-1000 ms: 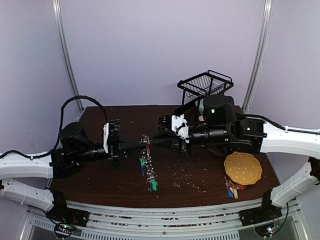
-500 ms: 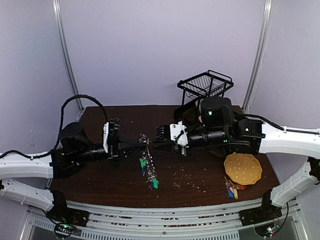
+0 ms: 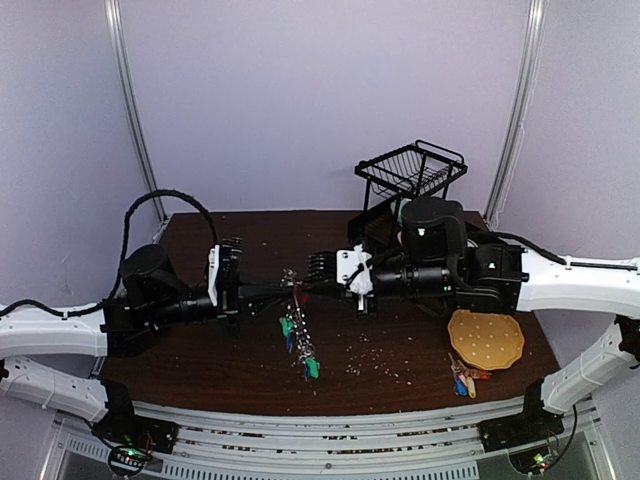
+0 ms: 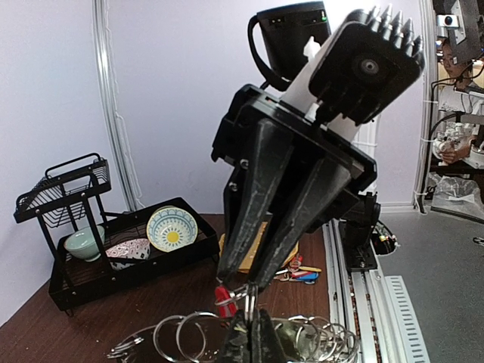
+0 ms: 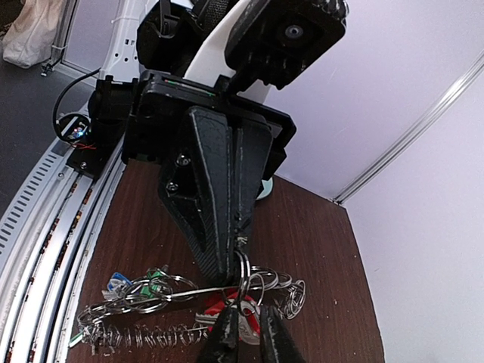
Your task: Put the keys on the keyring
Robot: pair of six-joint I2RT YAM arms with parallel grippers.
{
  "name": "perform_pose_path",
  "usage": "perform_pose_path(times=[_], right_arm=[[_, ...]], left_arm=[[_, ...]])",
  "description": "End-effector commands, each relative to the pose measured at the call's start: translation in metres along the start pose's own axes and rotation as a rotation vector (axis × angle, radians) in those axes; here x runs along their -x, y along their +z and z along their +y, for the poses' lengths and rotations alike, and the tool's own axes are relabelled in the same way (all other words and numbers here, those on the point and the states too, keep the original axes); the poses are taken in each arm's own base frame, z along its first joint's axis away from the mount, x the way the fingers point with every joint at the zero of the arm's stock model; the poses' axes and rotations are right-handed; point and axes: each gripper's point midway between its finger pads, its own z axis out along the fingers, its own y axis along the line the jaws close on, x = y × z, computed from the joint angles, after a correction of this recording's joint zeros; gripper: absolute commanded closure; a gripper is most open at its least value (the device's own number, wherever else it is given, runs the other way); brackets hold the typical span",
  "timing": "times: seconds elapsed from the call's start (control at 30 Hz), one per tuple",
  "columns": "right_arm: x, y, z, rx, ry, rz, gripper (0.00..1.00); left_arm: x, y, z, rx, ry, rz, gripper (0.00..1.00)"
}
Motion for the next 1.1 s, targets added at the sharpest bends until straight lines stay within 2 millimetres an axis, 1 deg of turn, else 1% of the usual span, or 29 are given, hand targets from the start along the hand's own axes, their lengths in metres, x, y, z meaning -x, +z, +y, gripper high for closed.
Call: perform_pose_path(times=[0.0,0.13,0.27,0.4,0.47,0.53,0.73,0.8,1.0,1.07], right_arm=[[0.005,-0.002,-0.005,-0.039,-0.021,-0.016,0.88],[0.001,0.001,0.003,-0.010,-0.052,-0.007,0.87],[0.000,0.004,0.009,0.011,-0.073,-0.002,0.90],[0.000,0.005,0.006,-0.014,-0.067,0.005,0.98],[-0.002,0.005,0.005,-0.022,-0.063,0.014,1.00],[-0.004,0.006,0.008,-0.009,-0.059,0.020,1.00],[-0.011,0.015,0.024,0.033,-0.049,0.046,1.00],[-0.013,0.017,0.028,0.040,-0.045,0.052,1.00],[-0.015,0.021,0.032,0.033,-0.042,0.067,1.00],[-0.015,0.024,0.037,0.047,-0.052,0.079,1.00]], left_arm=[[0.032,-0.001,-0.003,-0.019,0.039,-0.112,1.00],[0.034,-0.001,-0.003,-0.020,0.041,-0.116,1.00],[0.034,0.000,-0.003,-0.019,0.035,-0.116,1.00],[0.035,-0.001,-0.003,-0.016,0.035,-0.121,1.00],[0.038,-0.002,-0.002,-0.009,0.038,-0.137,1.00],[0.041,-0.005,0.000,0.007,0.039,-0.157,1.00],[0.059,-0.018,0.008,0.079,0.035,-0.289,1.00],[0.060,-0.019,0.011,0.100,0.034,-0.301,1.00],[0.062,-0.024,0.016,0.143,0.053,-0.316,1.00],[0.061,-0.024,0.018,0.155,0.057,-0.310,1.00]])
